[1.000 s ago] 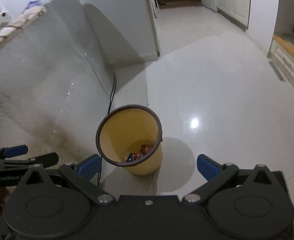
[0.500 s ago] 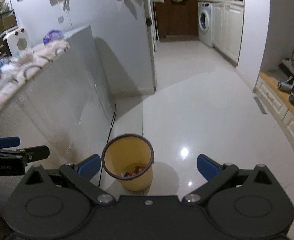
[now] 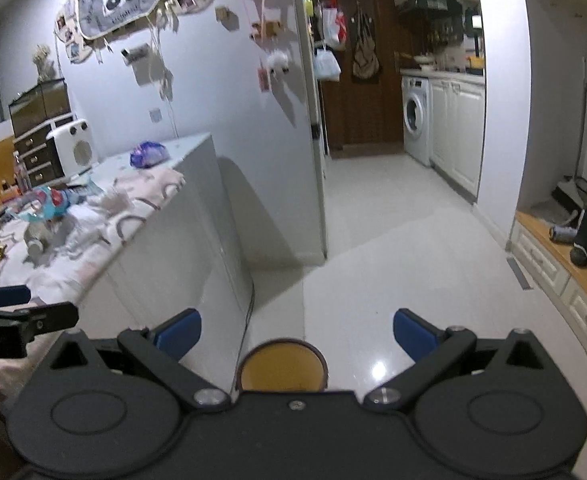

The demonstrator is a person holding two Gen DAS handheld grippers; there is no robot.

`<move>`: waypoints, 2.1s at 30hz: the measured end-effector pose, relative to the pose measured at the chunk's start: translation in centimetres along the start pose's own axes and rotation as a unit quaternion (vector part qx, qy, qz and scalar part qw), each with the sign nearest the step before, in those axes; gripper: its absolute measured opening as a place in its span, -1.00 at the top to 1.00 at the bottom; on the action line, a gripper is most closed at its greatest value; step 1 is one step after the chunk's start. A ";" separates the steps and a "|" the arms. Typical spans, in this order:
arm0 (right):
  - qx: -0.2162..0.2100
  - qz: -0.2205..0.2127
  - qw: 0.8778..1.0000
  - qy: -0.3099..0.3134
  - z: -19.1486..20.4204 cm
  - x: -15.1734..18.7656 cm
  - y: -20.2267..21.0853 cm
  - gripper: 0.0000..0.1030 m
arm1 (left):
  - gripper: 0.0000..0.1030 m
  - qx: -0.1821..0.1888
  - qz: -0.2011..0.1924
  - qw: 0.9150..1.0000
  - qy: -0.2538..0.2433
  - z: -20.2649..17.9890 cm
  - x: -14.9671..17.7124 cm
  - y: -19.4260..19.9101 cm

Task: Collect trash
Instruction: 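Raise both open tools away from the wastebasket back toward the table, then grasp the gold wrapper with the left tool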

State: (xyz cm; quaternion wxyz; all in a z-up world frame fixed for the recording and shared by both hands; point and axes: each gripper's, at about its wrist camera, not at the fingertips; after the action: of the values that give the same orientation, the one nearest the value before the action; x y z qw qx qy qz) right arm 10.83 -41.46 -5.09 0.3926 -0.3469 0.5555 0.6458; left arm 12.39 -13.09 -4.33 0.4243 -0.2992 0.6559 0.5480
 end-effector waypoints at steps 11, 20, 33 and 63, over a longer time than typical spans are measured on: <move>-0.027 -0.027 0.999 0.035 7.4 -0.8 -0.6 -1.00 | -1.00 -0.037 -0.037 0.998 0.032 7.4 -1.1 4.2; -0.075 -0.032 0.995 0.054 13.9 -1.5 -1.6 -1.00 | -1.00 -0.078 -0.042 0.995 0.035 13.5 -1.7 5.1; -0.116 -0.058 0.990 0.053 21.0 -1.7 -4.4 -1.00 | -1.00 -0.108 -0.024 0.992 0.055 23.2 -1.8 4.9; -0.201 -0.020 0.975 0.088 37.7 -4.1 -16.8 -0.61 | -1.00 -0.127 0.025 0.991 0.047 42.8 -2.7 -0.1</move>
State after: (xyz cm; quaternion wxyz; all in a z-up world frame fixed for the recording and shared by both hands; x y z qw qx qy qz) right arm 27.21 -3.44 -3.52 0.2771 -0.4849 0.4399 0.7033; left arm 23.48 28.33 -3.63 0.3381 -0.3597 0.6074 0.6224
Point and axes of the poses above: each gripper's, at about its wrist camera, not at the fingertips, and y roughly against the way its jaws point, z to its left, x to its underside, and after that the axes turned 4 degrees about -z, right-handed
